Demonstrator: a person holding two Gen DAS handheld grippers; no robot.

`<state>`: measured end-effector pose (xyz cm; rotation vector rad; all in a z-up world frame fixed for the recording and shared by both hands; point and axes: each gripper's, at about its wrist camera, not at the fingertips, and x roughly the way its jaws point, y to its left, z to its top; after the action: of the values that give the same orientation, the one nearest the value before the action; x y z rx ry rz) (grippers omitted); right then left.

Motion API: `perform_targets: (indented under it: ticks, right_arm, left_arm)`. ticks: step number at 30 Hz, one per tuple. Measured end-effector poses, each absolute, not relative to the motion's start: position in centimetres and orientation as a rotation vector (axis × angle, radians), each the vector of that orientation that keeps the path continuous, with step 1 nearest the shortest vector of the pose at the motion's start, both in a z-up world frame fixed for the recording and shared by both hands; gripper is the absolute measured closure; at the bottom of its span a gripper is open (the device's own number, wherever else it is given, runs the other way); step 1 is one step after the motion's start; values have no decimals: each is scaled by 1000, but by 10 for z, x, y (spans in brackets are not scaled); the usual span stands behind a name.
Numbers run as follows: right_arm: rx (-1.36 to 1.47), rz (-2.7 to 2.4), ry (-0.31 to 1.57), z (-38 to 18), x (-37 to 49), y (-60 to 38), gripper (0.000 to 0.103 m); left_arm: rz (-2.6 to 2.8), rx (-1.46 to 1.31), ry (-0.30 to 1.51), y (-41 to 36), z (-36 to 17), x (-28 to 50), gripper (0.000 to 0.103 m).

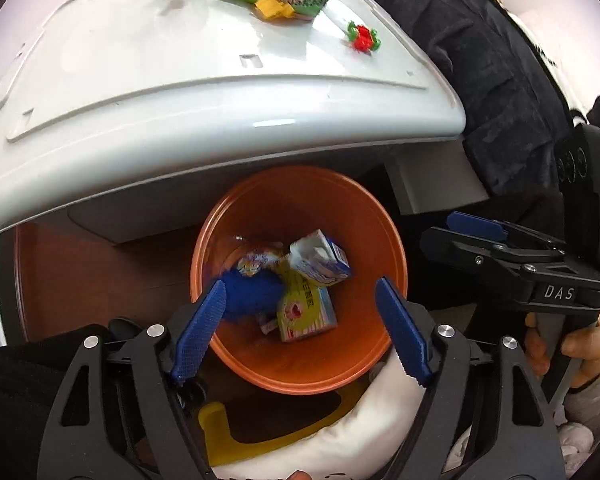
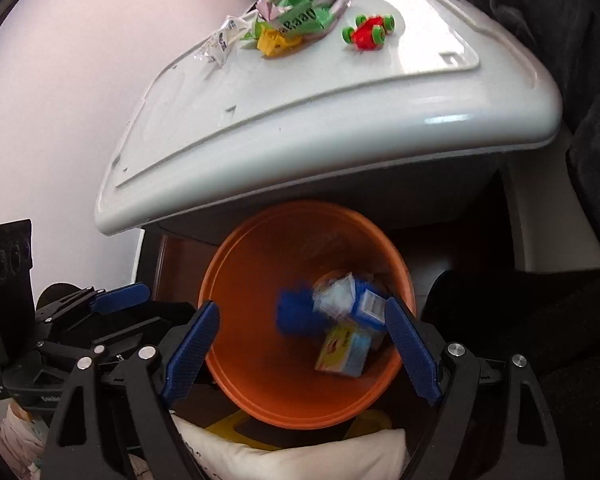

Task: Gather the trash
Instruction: 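Drop the blue cloth and blue box into the orange bucket, opening both grippers, then move the right gripper to the red toy car and grasp it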

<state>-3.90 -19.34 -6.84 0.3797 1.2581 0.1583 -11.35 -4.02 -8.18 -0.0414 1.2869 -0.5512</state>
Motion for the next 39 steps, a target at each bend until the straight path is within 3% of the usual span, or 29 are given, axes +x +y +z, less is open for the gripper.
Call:
perform_targets:
  ticks: [3, 10, 22, 39]
  right_arm:
    - [338, 131, 1206, -52, -27, -198, 19]
    - [265, 28, 1072, -16, 36, -211, 6]
    - [209, -189, 1068, -42, 155, -224, 6]
    - [196, -269, 1125, -72, 194, -233, 6]
  left_arm:
    - [-548, -83, 1264, -35, -73, -109, 28]
    - [-461, -104, 1137, -24, -51, -93, 23]
    - [-420, -114, 1060, -16, -48, -71, 23]
    - [-460, -173, 1072, -9, -50, -64, 23]
